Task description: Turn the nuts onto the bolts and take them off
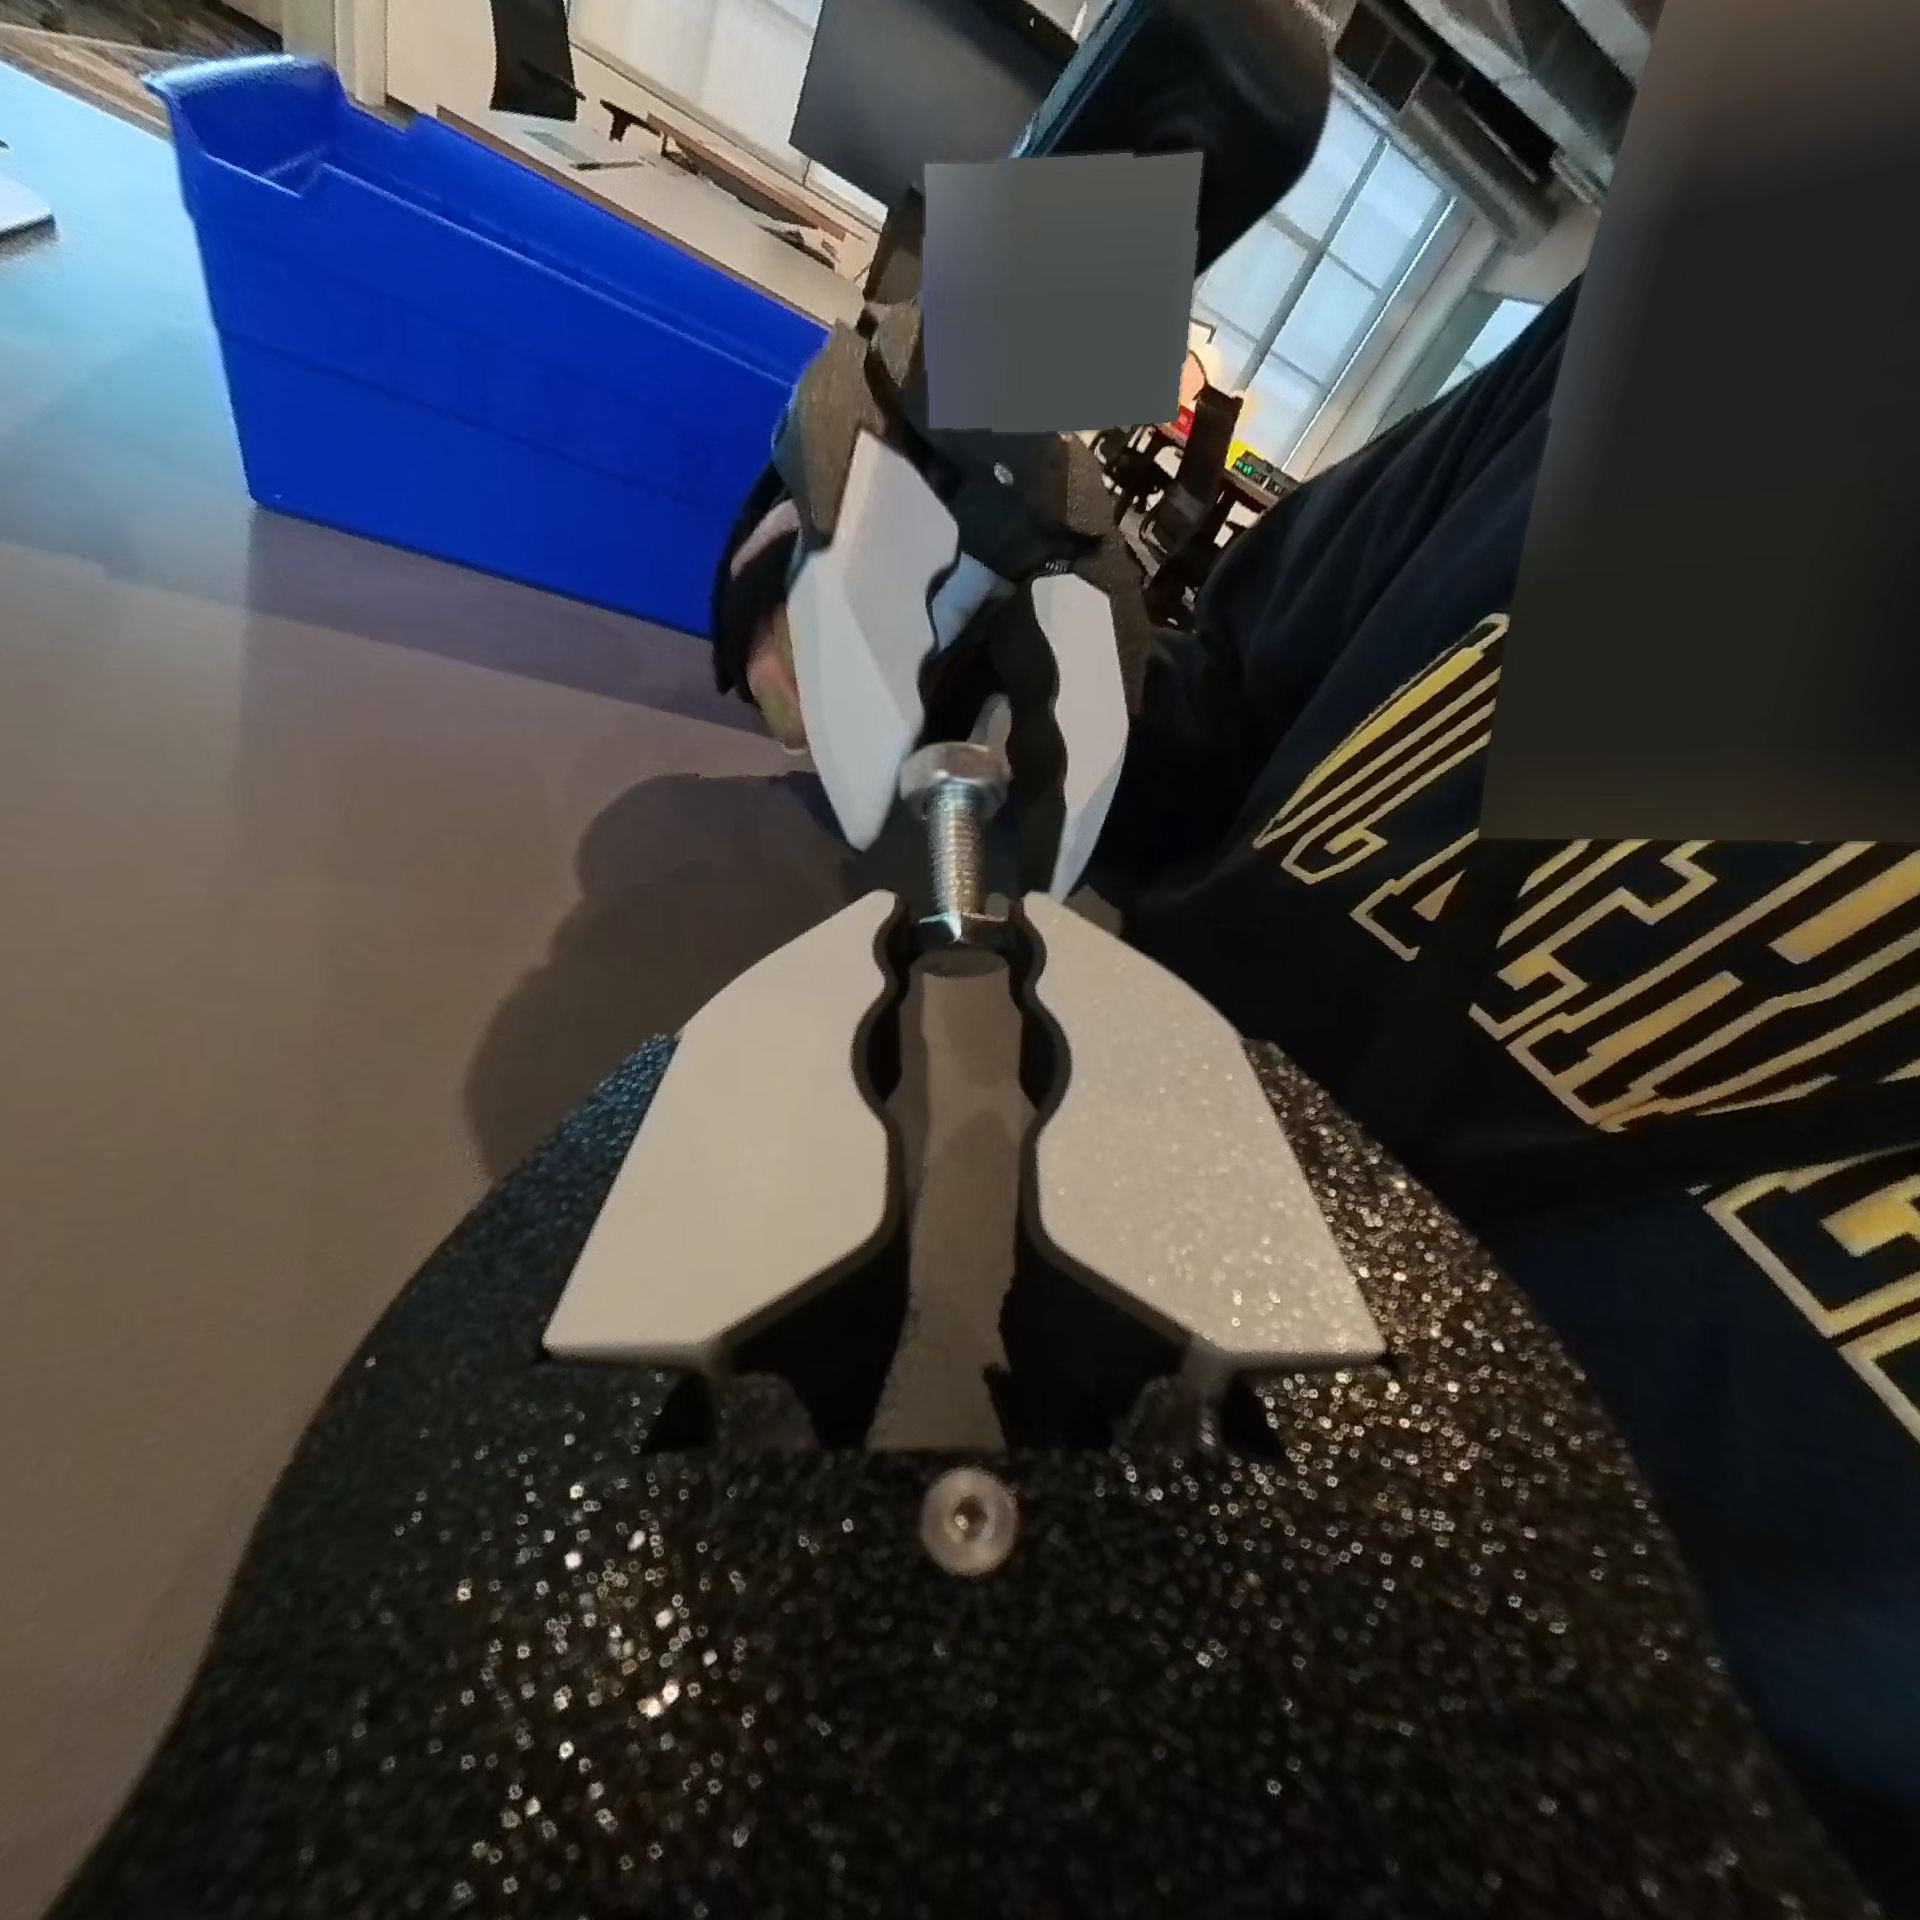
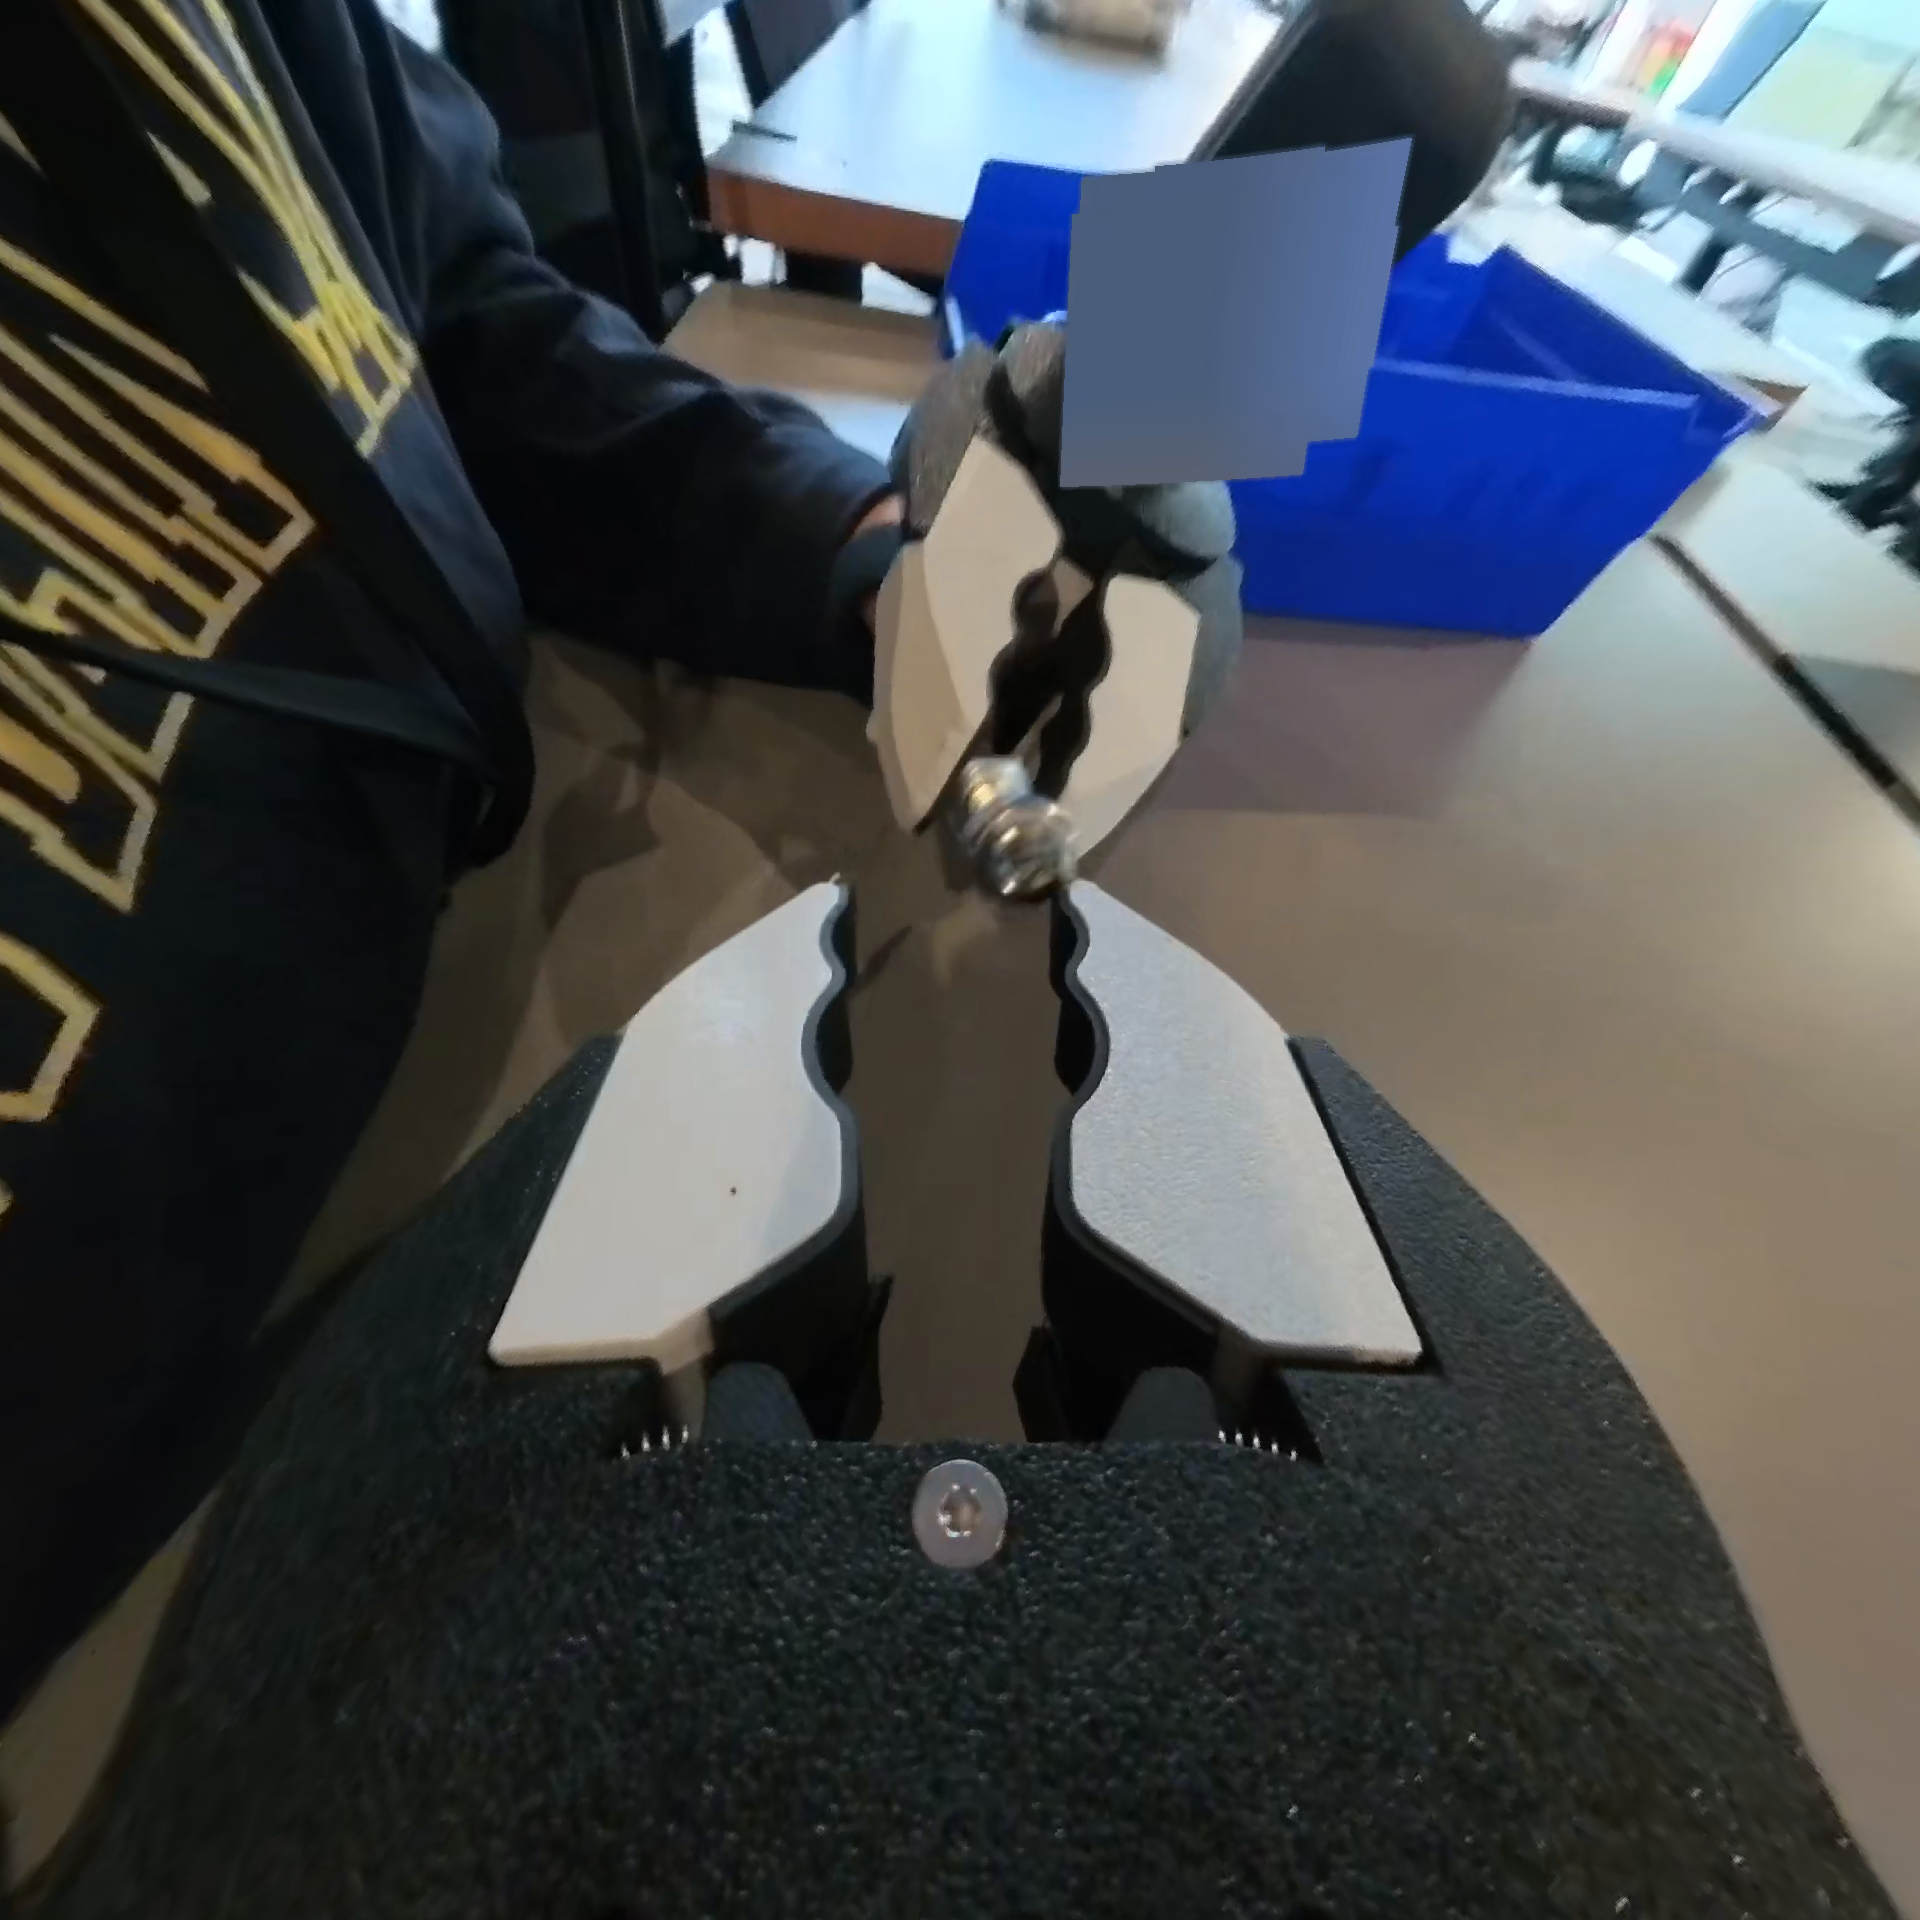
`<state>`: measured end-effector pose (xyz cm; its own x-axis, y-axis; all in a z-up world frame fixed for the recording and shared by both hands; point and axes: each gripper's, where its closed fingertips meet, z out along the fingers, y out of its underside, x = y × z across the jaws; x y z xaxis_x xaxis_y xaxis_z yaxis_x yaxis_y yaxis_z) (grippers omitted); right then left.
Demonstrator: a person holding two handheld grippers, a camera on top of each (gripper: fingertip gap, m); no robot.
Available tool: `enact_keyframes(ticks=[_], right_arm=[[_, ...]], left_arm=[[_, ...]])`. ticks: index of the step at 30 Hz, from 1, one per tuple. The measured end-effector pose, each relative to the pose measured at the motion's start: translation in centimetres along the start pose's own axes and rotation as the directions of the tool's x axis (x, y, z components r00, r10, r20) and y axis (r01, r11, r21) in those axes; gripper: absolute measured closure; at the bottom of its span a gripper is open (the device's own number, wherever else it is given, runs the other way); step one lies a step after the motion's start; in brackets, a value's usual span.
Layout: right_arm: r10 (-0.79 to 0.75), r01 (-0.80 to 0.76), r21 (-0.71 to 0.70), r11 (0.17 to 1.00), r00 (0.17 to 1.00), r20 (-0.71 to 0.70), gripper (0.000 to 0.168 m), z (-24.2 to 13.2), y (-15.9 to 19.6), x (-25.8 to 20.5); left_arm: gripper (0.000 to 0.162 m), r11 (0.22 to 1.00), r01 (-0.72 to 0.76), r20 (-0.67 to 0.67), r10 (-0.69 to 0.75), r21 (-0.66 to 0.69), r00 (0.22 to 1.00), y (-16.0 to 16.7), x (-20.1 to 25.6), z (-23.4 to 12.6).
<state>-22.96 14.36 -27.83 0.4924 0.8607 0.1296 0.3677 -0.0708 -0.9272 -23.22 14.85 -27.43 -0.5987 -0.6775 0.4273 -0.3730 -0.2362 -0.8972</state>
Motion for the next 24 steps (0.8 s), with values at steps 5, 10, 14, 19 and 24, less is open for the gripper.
enact_keyframes(ticks=[5,10,14,19,24], right_arm=[[0.002,-0.008,0.042,0.999,0.99,0.143,0.141,-0.5,-0.7,-2.1],[-0.028,0.016,0.122,0.992,0.994,0.103,0.133,-0.4,-2.0,-1.9],[-0.032,0.026,0.109,0.994,0.998,0.054,0.131,-0.1,-1.8,-1.3],[-0.016,0.016,0.017,1.0,1.0,0.007,0.127,0.3,-0.3,-0.4],[0.037,-0.034,-0.04,0.999,0.997,0.066,0.134,0.0,0.7,-0.8]], left_arm=[[0.145,1.0,0.018,0.011,-0.018,0.001,1.0,0.0,-0.3,-0.1],[0.145,0.999,0.007,0.014,-0.007,-0.043,1.0,0.6,-0.3,0.2],[0.145,0.999,0.0,0.013,0.0,-0.049,1.0,0.7,-0.2,0.3],[0.144,0.999,-0.01,-0.004,0.01,-0.031,1.0,0.5,0.1,0.2],[0.144,1.0,-0.006,0.002,0.006,-0.021,1.0,0.3,0.0,0.2]])
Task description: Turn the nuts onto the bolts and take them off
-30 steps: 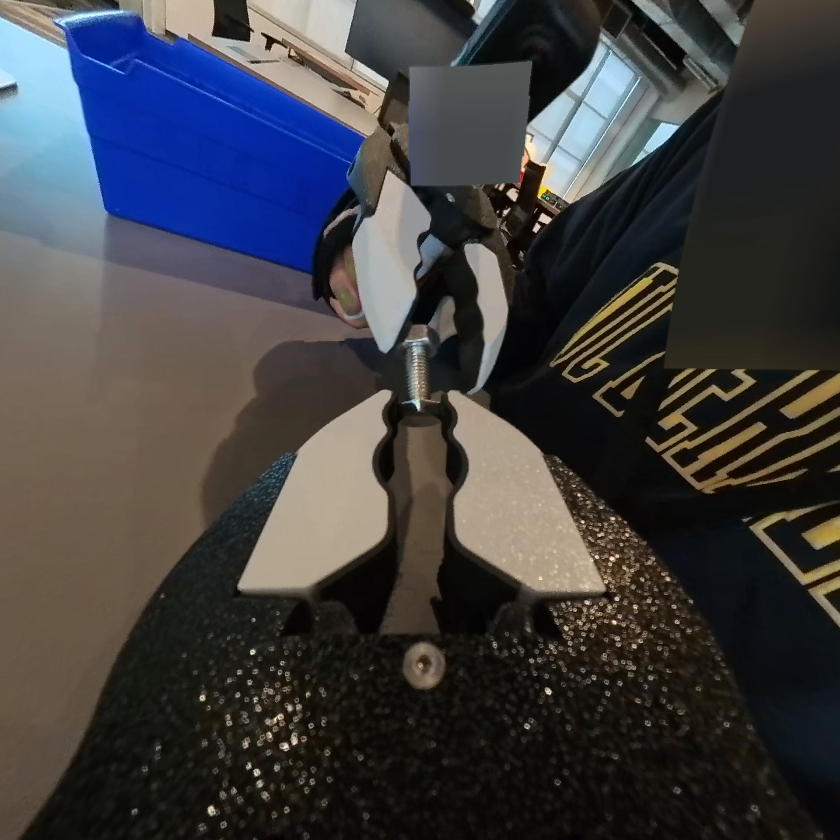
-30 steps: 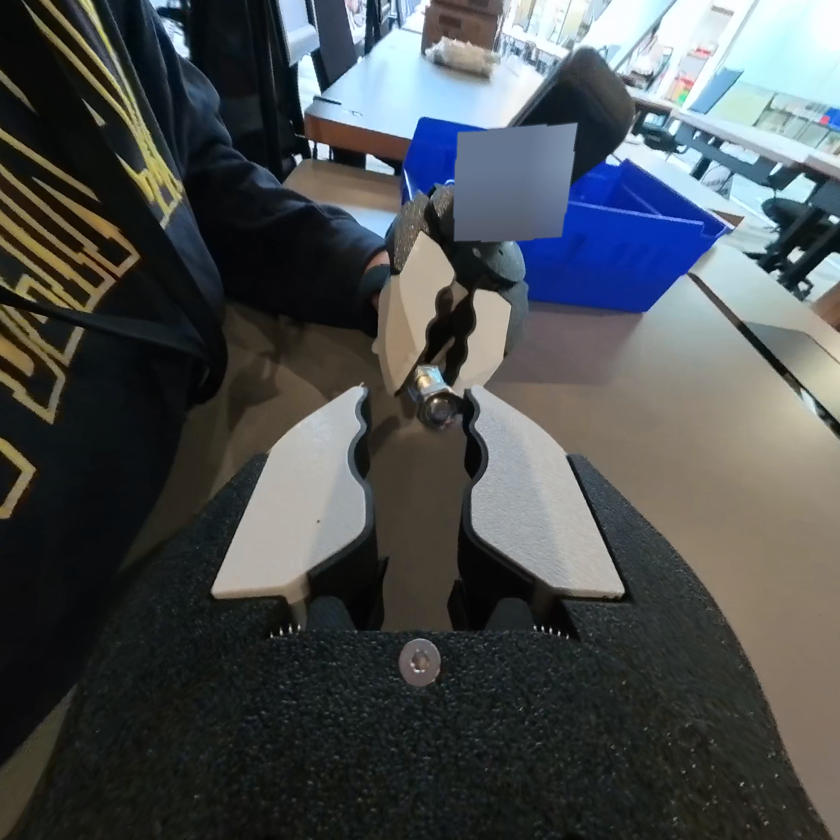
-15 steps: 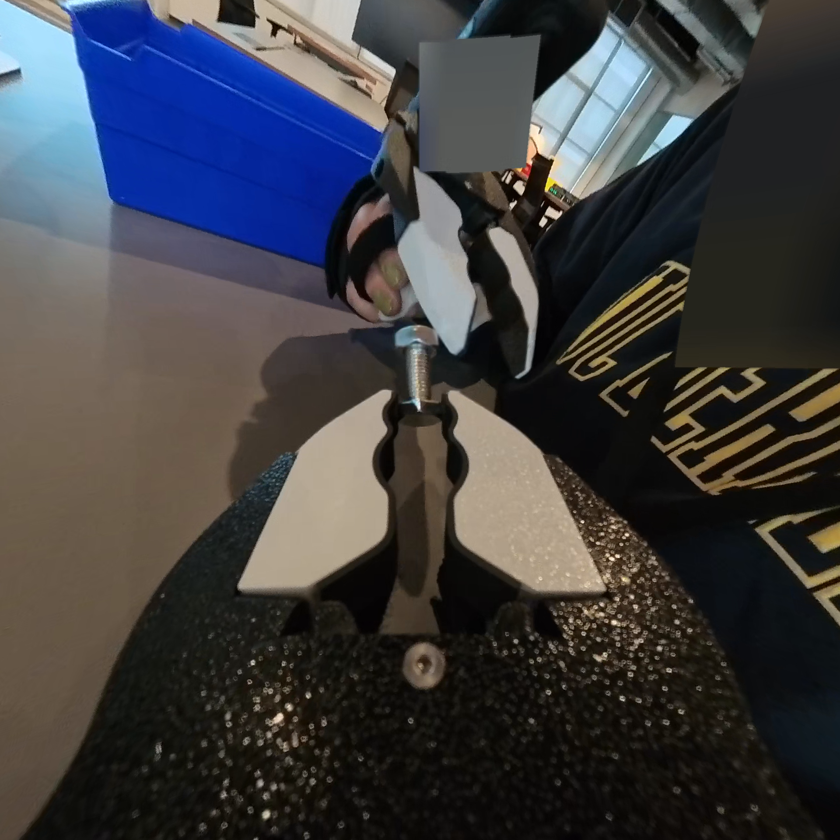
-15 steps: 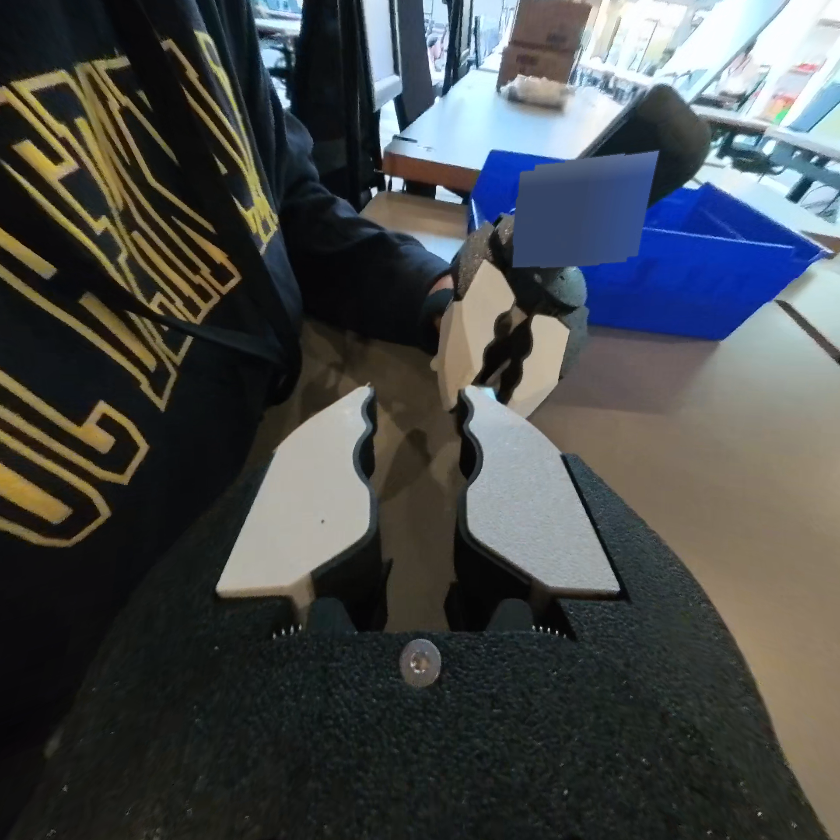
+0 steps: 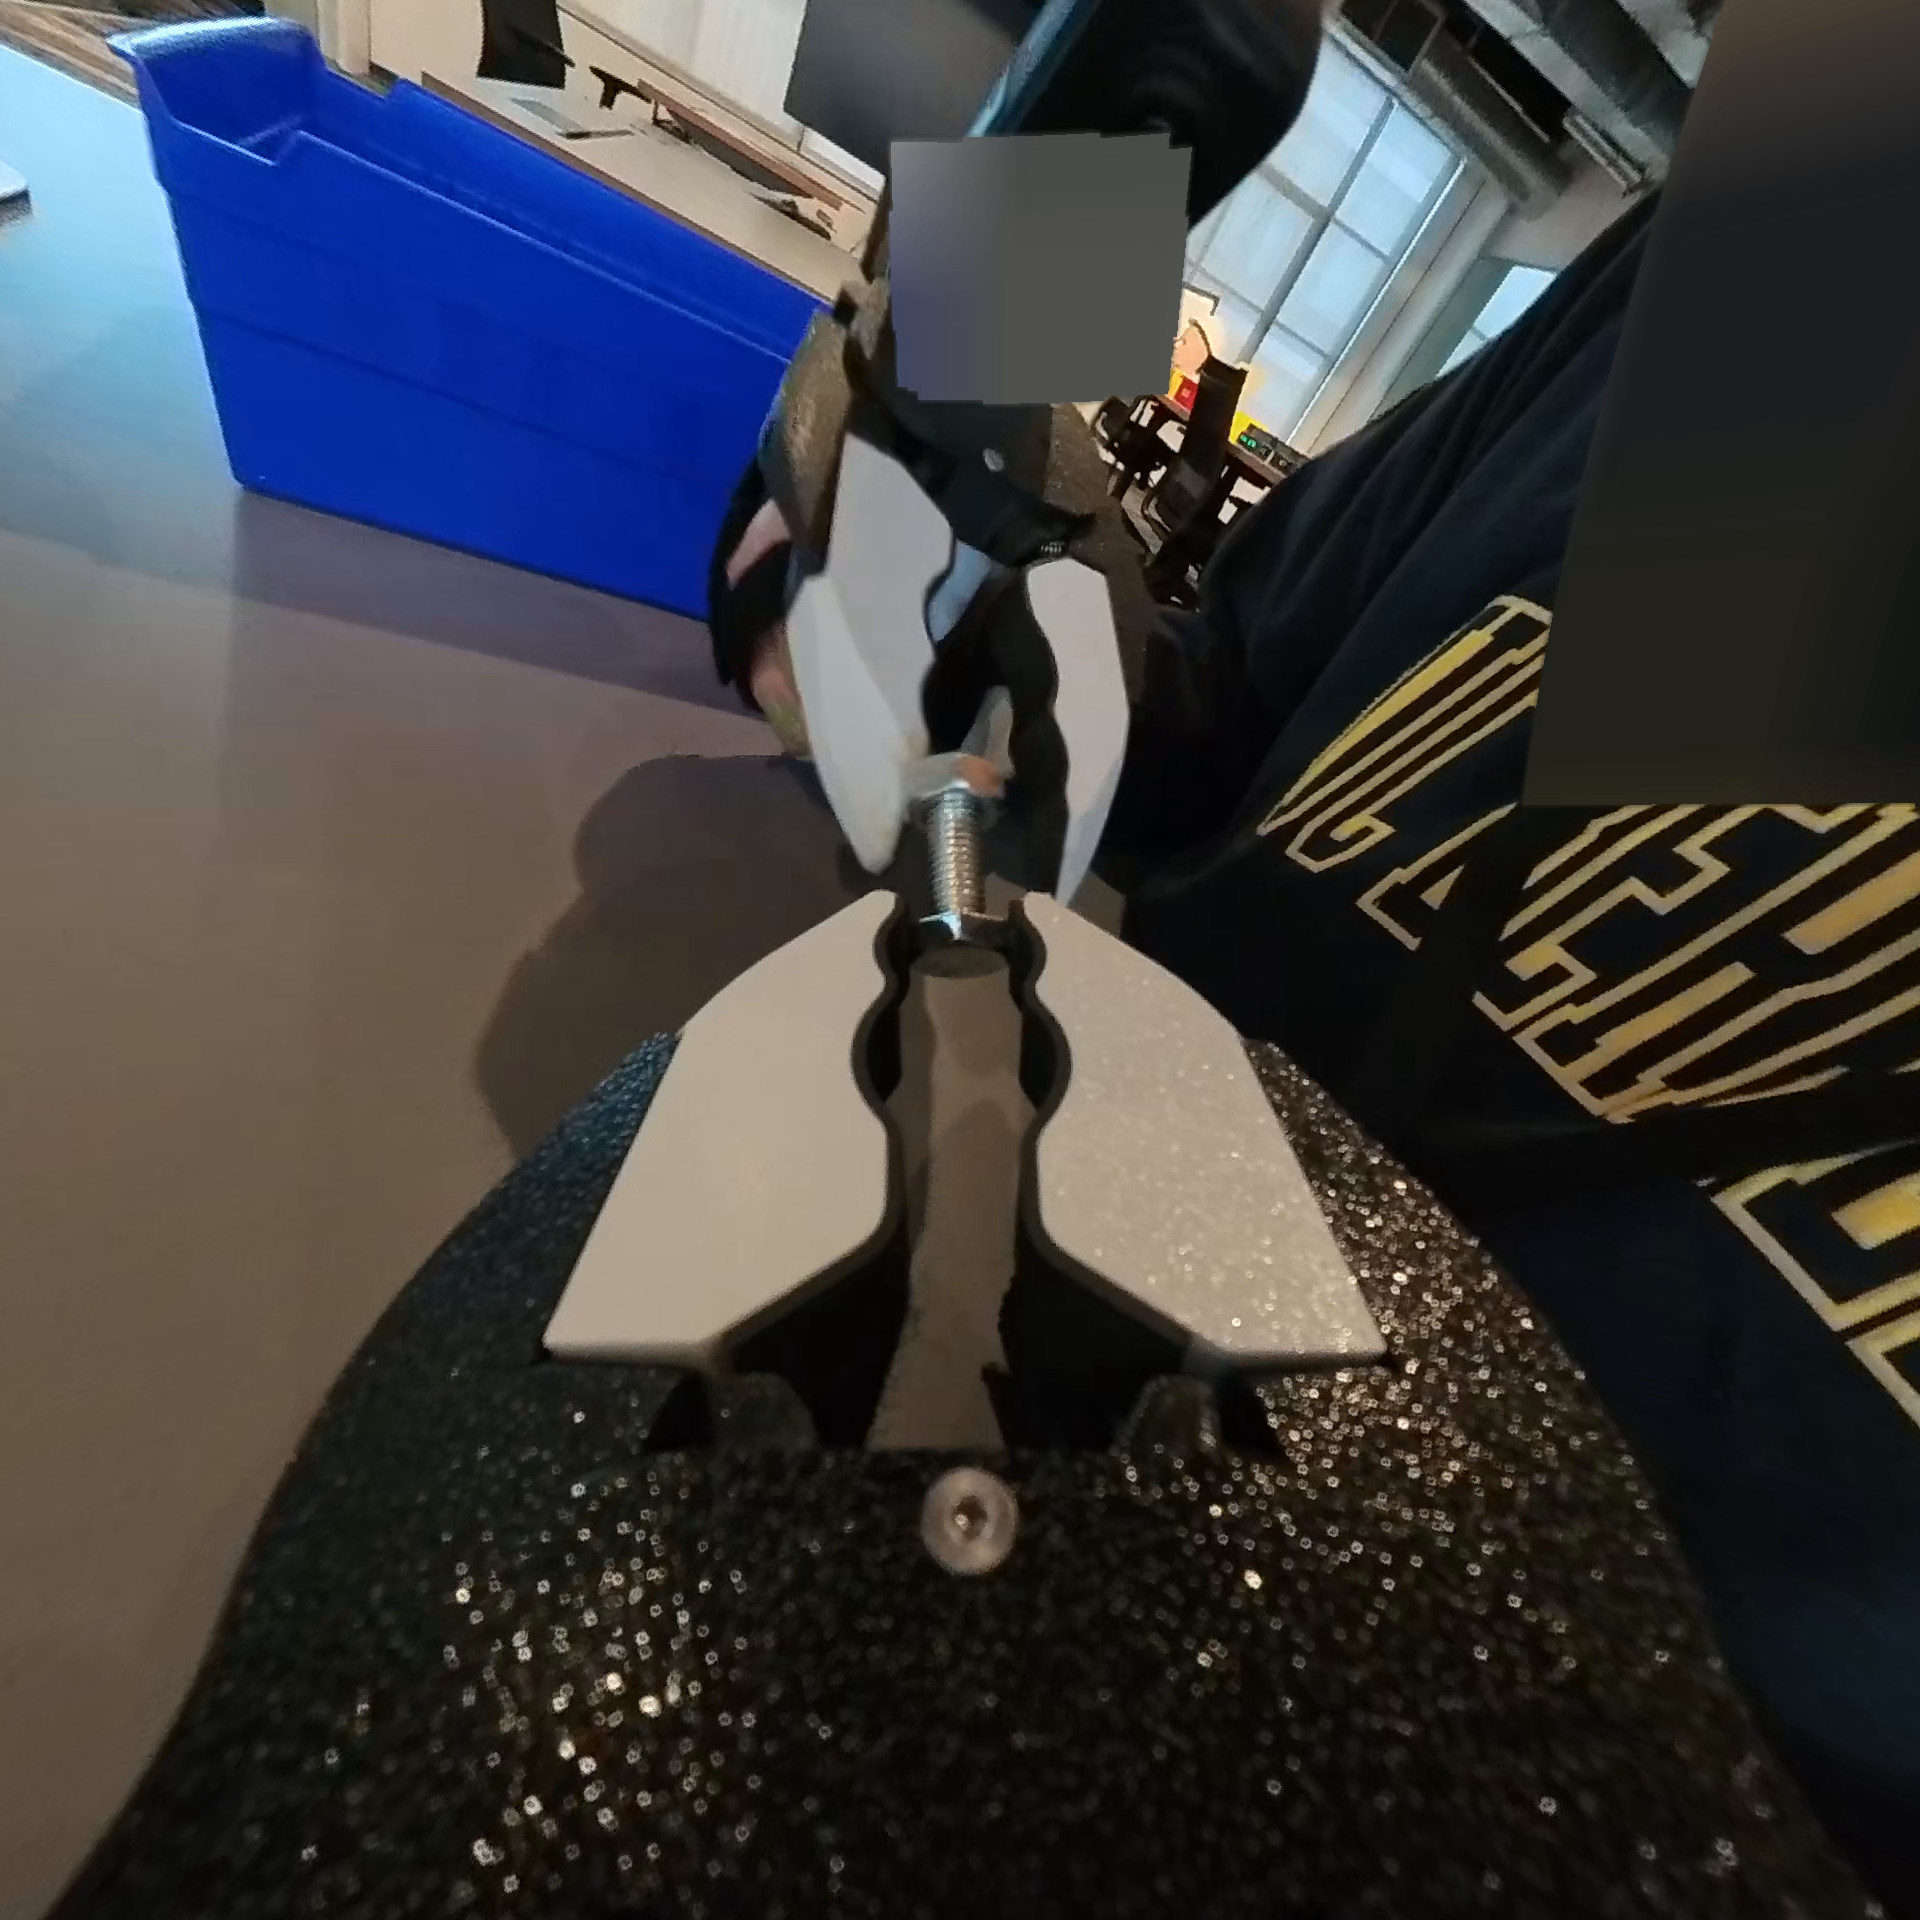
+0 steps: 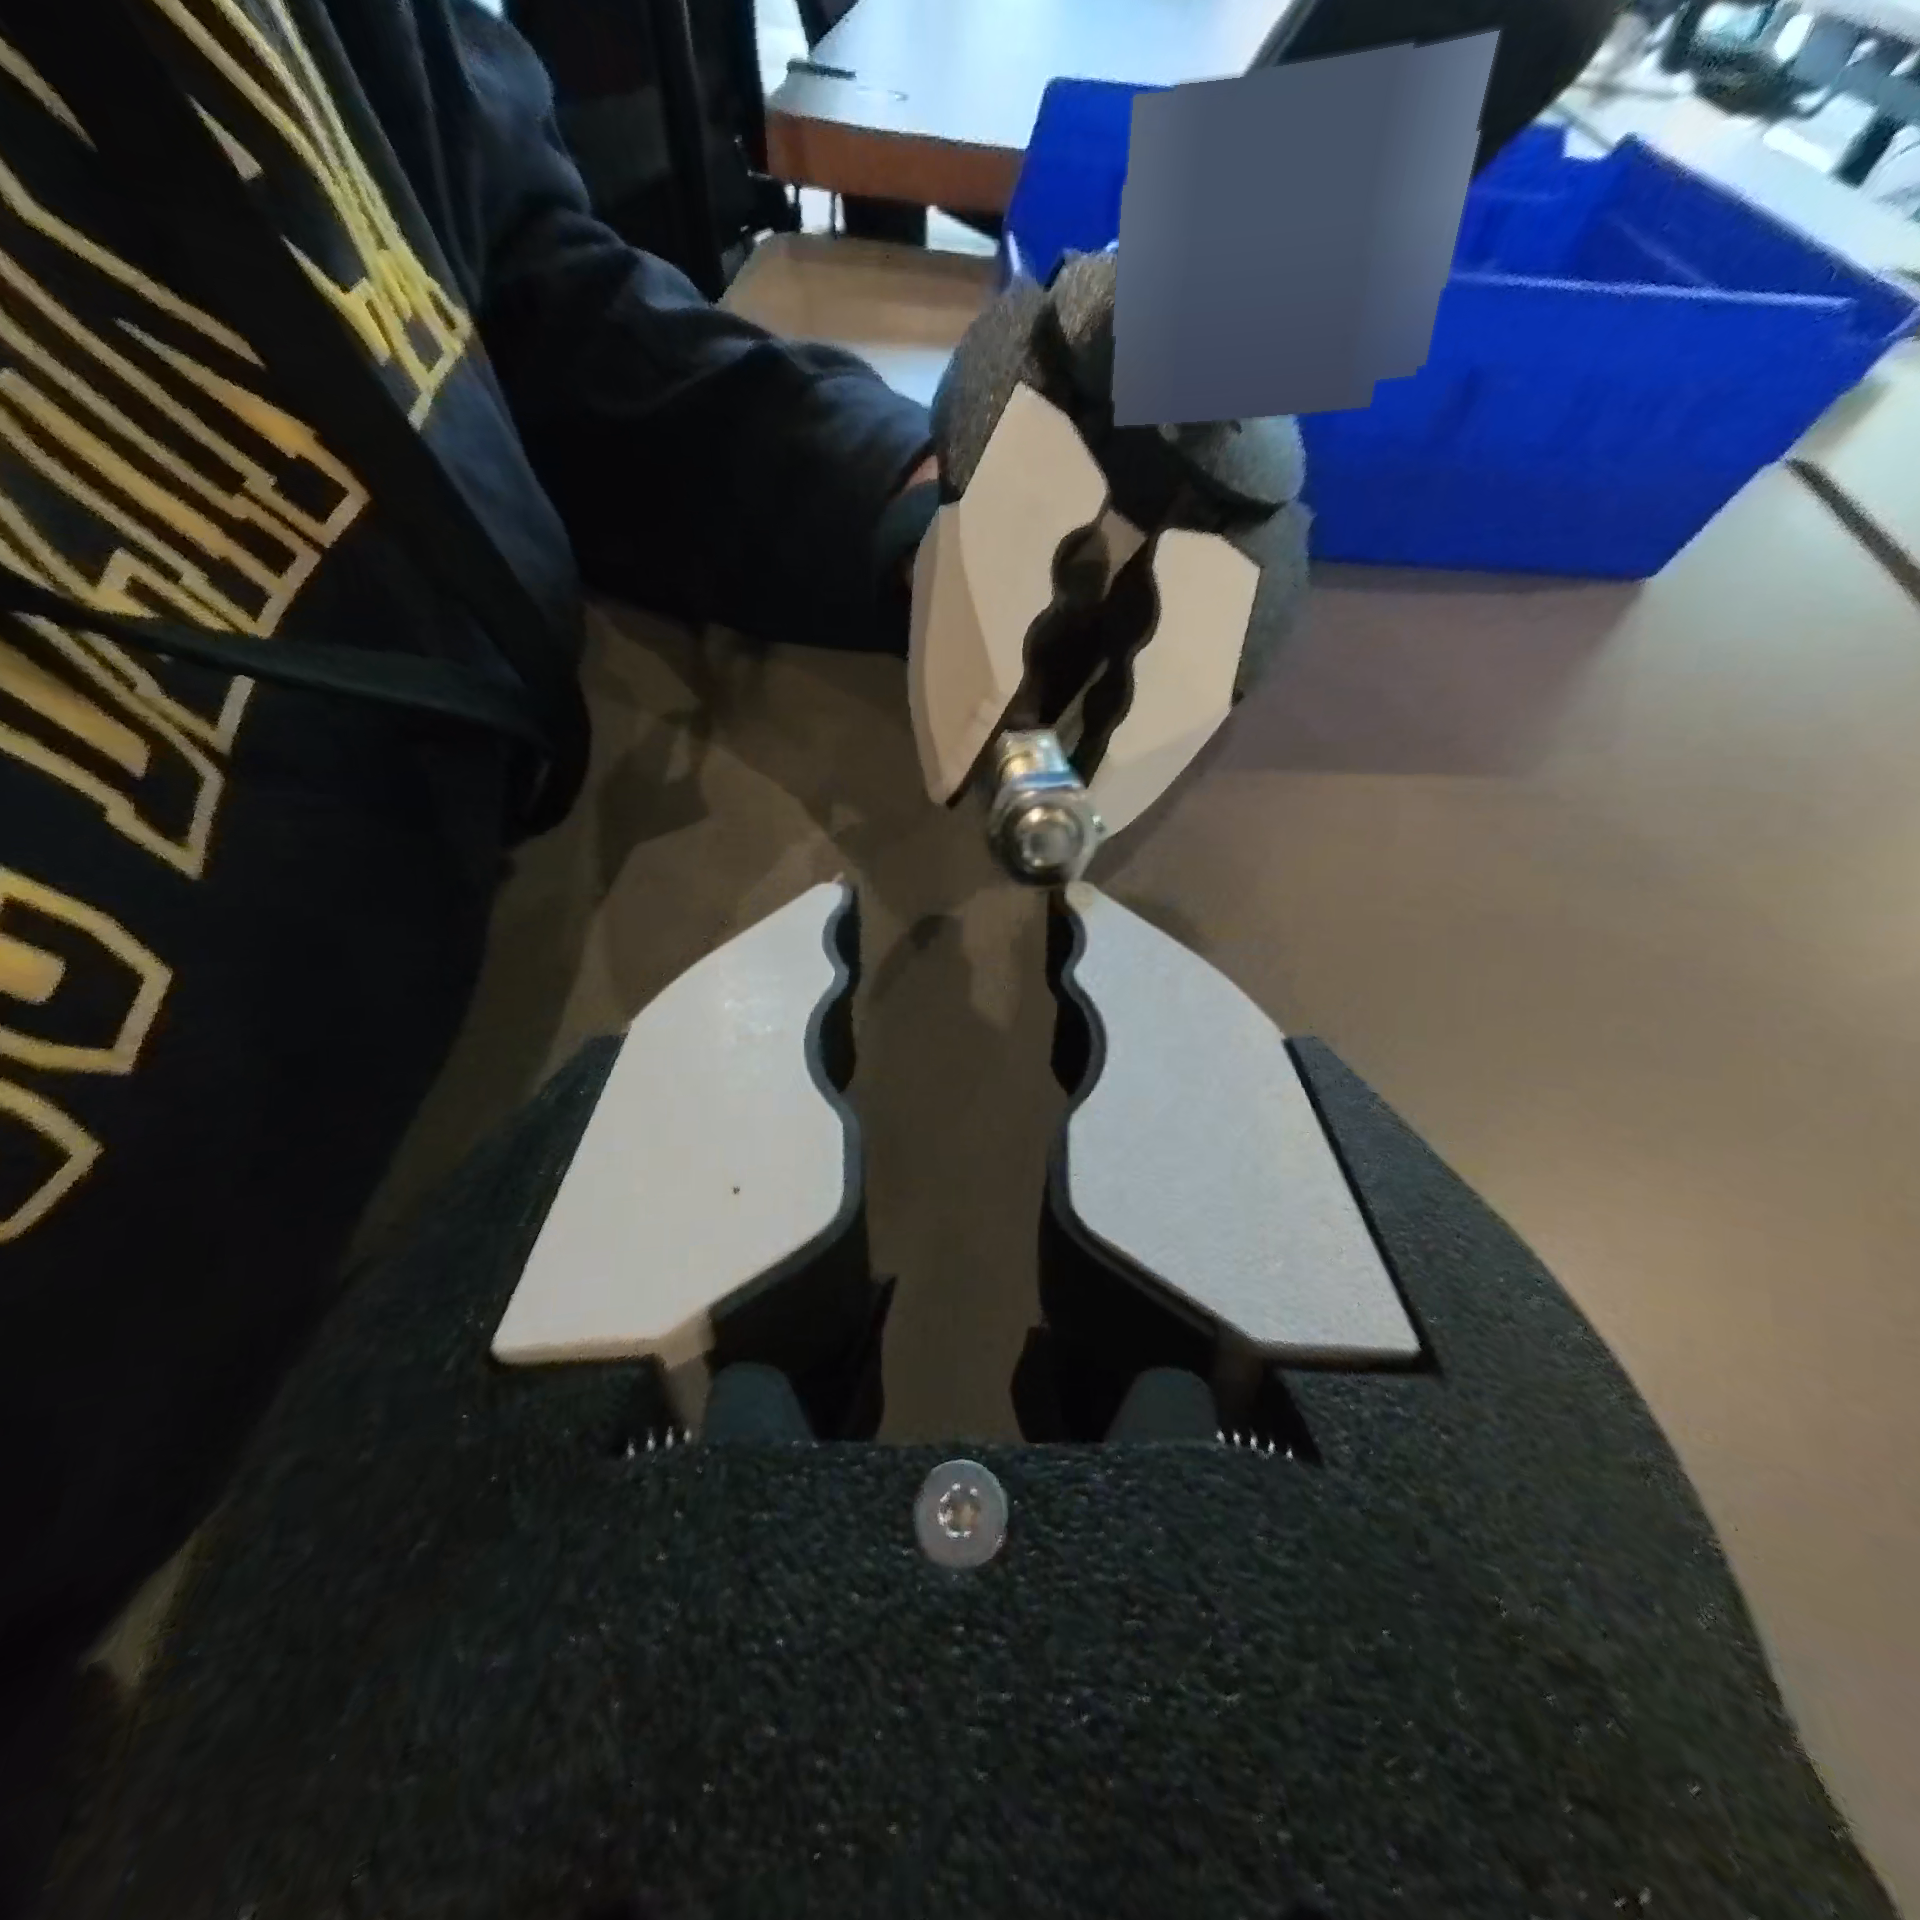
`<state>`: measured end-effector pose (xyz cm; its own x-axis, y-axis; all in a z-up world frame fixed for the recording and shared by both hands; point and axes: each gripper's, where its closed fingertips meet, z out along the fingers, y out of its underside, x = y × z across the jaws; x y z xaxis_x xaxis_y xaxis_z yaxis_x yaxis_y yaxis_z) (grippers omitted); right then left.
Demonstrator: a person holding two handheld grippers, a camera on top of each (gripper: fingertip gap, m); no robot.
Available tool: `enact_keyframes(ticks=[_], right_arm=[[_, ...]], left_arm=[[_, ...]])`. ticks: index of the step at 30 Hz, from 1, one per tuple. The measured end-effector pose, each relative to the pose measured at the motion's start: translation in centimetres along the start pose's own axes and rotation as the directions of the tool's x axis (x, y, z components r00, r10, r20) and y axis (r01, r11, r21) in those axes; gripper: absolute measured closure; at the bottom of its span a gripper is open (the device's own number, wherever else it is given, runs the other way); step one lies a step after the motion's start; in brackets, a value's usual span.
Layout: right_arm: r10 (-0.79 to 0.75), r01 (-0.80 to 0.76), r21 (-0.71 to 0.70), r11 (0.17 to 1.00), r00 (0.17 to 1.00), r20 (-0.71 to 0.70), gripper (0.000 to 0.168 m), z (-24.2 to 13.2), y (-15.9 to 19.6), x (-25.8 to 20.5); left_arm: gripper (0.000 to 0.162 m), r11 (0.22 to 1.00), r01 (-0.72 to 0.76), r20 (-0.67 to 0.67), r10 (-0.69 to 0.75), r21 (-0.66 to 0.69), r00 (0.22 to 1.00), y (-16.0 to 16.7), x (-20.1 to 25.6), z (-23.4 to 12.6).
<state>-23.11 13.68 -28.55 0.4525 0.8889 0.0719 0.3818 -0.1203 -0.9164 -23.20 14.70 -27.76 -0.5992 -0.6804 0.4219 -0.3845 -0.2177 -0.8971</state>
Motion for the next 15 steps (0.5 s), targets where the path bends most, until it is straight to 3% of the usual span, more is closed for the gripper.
enact_keyframes(ticks=[2,10,12,15], right_arm=[[-0.002,0.001,0.013,1.0,0.998,0.068,0.144,-0.1,-0.2,-1.0],[-0.056,0.052,0.145,0.988,0.998,0.023,0.133,-0.3,-2.4,-1.0],[-0.055,0.059,0.122,0.991,0.998,-0.03,0.124,-0.2,-2.1,-0.3],[-0.045,0.047,0.048,0.998,0.998,-0.042,0.124,0.3,-0.9,0.1]], left_arm=[[0.145,1.0,0.013,0.012,-0.013,0.008,1.0,-0.1,-0.3,-0.1],[0.144,1.0,0.005,0.024,-0.005,-0.028,1.0,0.4,-0.3,0.1],[0.144,0.999,-0.01,0.022,0.011,-0.045,1.0,0.6,-0.2,0.3],[0.144,0.999,-0.021,0.02,0.022,-0.046,1.0,0.6,-0.1,0.4]])
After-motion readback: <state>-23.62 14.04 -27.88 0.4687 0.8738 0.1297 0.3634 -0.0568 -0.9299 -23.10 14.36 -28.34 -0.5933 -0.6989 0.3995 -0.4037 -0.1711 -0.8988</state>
